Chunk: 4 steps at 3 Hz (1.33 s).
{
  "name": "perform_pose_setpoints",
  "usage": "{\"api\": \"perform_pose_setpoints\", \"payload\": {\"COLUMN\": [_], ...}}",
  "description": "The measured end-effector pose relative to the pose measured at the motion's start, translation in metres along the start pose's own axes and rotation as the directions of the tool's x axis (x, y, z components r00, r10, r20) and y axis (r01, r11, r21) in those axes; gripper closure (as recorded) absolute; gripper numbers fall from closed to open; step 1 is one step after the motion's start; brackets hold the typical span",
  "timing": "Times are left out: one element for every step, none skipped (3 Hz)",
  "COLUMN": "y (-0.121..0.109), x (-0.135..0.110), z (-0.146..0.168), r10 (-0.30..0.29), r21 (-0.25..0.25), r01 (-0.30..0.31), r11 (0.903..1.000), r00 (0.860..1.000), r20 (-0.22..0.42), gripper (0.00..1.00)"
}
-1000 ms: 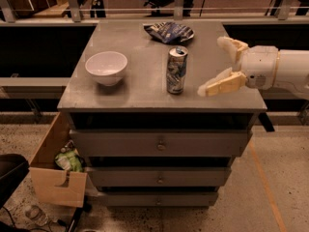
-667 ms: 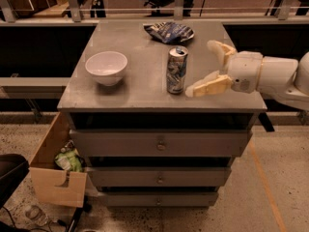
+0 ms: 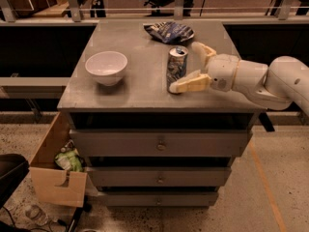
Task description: Move redbull can near blue chip bag
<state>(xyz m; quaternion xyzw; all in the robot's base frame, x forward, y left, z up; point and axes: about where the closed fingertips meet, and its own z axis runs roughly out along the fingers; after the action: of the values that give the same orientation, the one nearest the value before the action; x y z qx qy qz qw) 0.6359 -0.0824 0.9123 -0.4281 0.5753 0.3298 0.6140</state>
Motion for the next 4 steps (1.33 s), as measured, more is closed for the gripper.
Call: {"api": "perform_pose_setpoints", "payload": {"y": [-0.003,-0.001,0.001,0.002], "x": [0.000,0.004,0.003,0.003], "z": [0.018,0.038,0.040,0.043], "r10": [0.002,0.008,0.008,0.008], "r21": [-0.033,-0.079,-0.081,-0.086], "r01": [-0.003,-0.012,-0.011,-0.011], "r11": [0.9995,0.9968,0.9966,0.9962], "r00": [1.000,0.999,0.999,0.999], "r20": [-0.017,-0.047,-0.043,-0.042], "gripper": [0.00,0.16,0.38,0.62]}}
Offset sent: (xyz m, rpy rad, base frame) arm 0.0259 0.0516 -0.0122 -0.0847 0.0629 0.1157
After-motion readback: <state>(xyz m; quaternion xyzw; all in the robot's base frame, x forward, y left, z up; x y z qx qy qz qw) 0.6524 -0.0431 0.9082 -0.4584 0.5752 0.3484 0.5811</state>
